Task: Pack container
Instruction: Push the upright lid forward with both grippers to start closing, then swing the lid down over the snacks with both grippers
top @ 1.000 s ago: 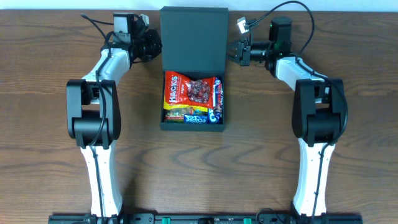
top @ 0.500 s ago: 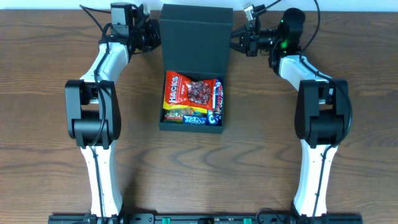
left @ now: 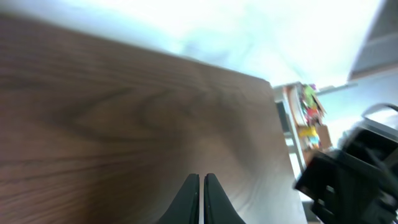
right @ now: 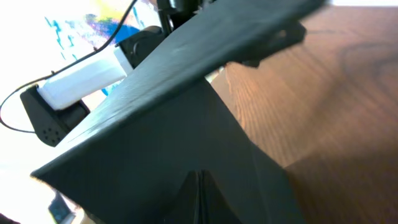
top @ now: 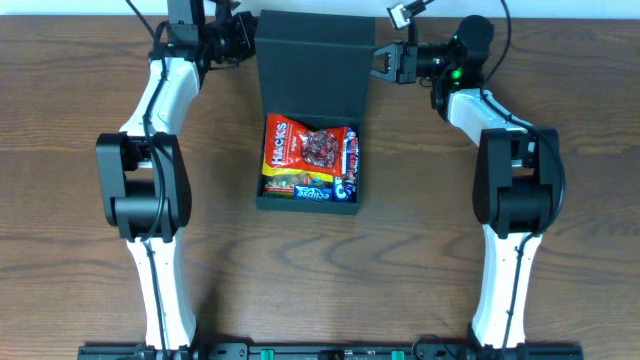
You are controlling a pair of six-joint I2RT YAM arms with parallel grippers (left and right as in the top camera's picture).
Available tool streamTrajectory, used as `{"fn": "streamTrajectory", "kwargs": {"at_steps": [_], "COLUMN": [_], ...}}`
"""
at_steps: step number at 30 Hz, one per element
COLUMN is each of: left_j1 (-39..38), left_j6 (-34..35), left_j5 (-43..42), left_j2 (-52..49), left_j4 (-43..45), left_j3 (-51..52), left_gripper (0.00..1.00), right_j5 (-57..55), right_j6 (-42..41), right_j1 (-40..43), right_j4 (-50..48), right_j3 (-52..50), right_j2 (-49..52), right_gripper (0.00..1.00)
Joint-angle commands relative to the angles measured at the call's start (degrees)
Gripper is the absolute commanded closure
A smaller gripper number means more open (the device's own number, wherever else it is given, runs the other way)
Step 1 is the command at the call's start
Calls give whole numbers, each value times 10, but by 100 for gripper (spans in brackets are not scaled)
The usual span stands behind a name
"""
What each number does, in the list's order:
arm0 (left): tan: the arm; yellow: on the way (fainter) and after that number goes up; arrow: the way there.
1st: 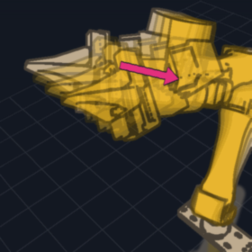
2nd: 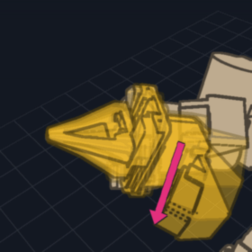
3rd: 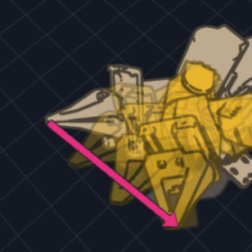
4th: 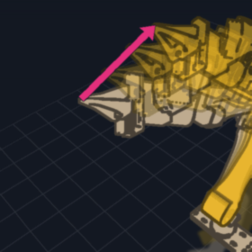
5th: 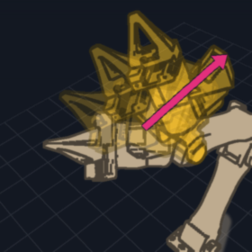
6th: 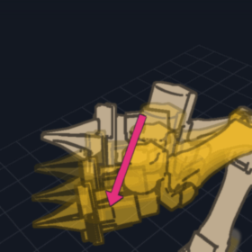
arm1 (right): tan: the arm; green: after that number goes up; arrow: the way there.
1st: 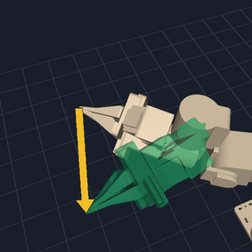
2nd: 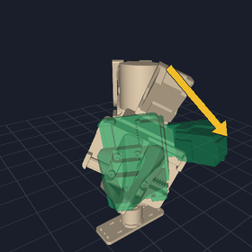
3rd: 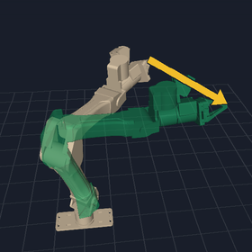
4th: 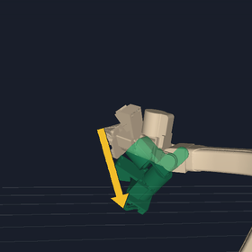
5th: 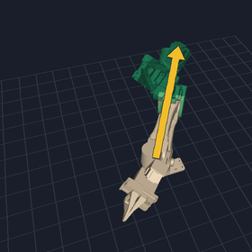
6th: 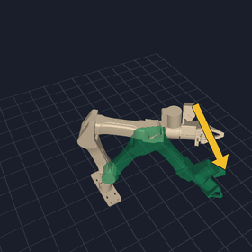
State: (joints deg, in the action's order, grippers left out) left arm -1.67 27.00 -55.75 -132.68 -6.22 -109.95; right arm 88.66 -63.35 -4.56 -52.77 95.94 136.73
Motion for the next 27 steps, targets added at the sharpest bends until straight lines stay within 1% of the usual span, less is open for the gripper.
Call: {"fn": "streamTrajectory", "kwargs": {"at_steps": [1,5,11,15,19,24,27], "left_j1": [4,9,14,14,15,15,14], "left_j6": [-51,-97,-184,-223,-236,-290,-336], "left_j5": [-52,-59,-58,-58,-60,-69,-66], "left_j2": [47,75,111,122,126,136,150], "left_j4": [-2,-38,-129,-169,-201,-257,-304], "left_j3": [-15,-15,-15,-15,-15,-15,-15], "left_gripper": [94,94,94,94,94,95,94], "right_j5": [7,7,7,7,7,7,7], "right_j6": [-76,-143,-237,-261,-287,-340,-370], "right_j1": [-15,-19,-19,-19,-22,-24,-24], "right_j4": [-2,-2,-2,-2,-5,-42,-72], "right_j3": [7,7,7,7,7,7,7], "right_j2": [-23,-23,-23,-23,-23,-23,-23], "right_gripper": [99,98,99,98,99,99,99]}}
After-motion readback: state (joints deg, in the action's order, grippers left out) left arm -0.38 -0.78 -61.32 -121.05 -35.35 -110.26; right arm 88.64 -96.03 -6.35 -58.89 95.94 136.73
